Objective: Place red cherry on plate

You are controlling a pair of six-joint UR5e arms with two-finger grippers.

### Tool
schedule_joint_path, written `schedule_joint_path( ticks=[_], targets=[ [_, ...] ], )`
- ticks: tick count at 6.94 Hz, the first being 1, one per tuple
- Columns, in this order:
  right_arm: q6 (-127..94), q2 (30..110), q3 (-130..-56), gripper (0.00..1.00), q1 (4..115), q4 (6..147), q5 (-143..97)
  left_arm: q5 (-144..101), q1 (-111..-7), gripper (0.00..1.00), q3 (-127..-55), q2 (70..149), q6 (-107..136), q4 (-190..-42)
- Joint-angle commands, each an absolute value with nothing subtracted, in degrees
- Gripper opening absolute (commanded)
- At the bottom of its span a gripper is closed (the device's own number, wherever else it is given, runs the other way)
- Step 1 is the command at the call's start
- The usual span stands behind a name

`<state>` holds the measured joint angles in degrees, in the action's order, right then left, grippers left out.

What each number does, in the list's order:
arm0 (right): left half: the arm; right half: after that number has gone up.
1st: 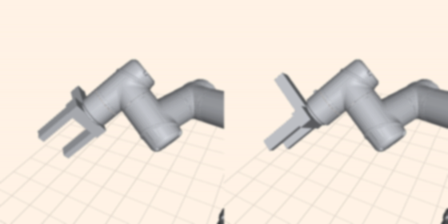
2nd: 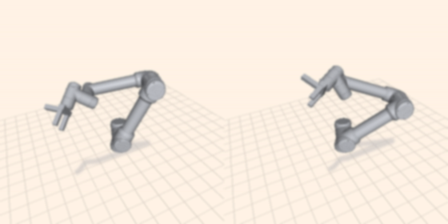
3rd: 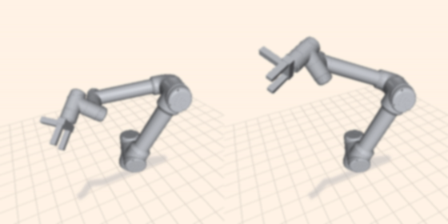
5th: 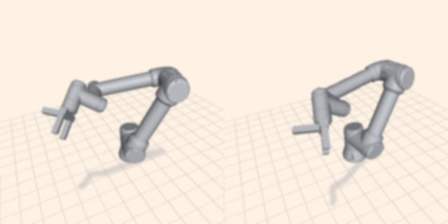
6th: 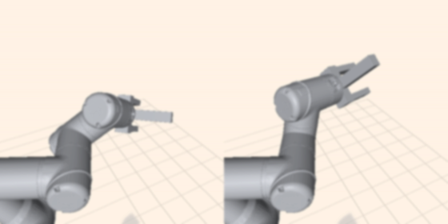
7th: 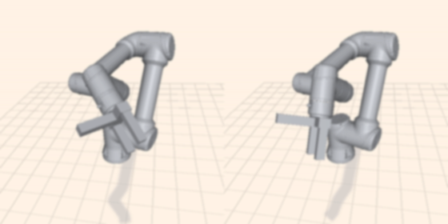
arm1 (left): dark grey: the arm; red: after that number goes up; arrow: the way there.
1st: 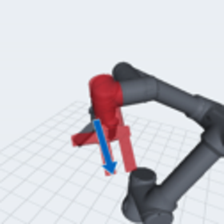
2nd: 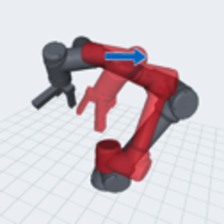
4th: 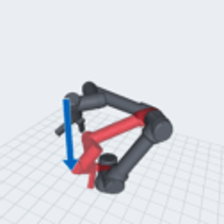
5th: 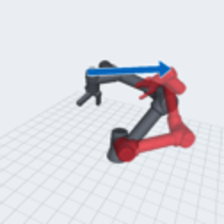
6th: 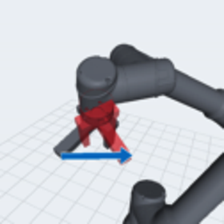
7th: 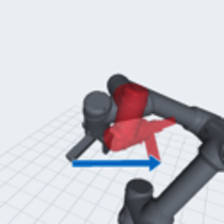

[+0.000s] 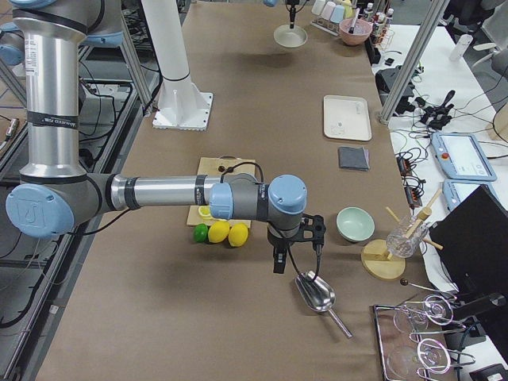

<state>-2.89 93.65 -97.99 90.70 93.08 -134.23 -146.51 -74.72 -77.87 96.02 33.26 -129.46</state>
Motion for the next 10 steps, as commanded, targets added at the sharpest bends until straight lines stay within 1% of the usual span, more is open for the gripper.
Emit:
schedule_joint_path(
  ticks=[1, 2, 4, 6, 8, 9, 10],
  targets=[
    [-2.7, 93.8, -98.0, 1.0, 90.7, 93.1, -134.2, -147.2, -73.8, 0.0, -81.2, 103.5, 48.9, -127.7],
    [-2.7, 94.0, -98.1, 1.0, 90.8, 93.1, -134.3, -145.0, -68.9, 0.0, -84.3, 107.0, 59.4, -127.8],
    [-3.0, 94.2, -97.9, 1.0, 90.7, 93.1, -134.2, -130.1, -53.0, 0.0, -90.1, 113.6, 78.5, -127.6],
    [-3.0, 94.1, -97.7, 1.0, 90.7, 93.1, -134.1, -119.6, -42.5, 0.0, -91.7, 118.1, 89.0, -127.4],
    [-3.1, 94.4, -98.0, 1.0, 90.7, 93.1, -134.2, -110.1, -33.3, 0.0, -91.7, 119.5, 92.4, -127.4],
    [-4.9, 94.0, -99.1, 1.0, 90.7, 93.1, -134.2, -105.7, -29.7, 0.0, -91.6, 119.5, 92.5, -127.4],
    [-13.3, 93.7, -103.4, 1.0, 89.0, 93.1, -134.3, -103.6, -27.7, 0.0, -91.4, 119.4, 92.5, -127.4]
  ],
)
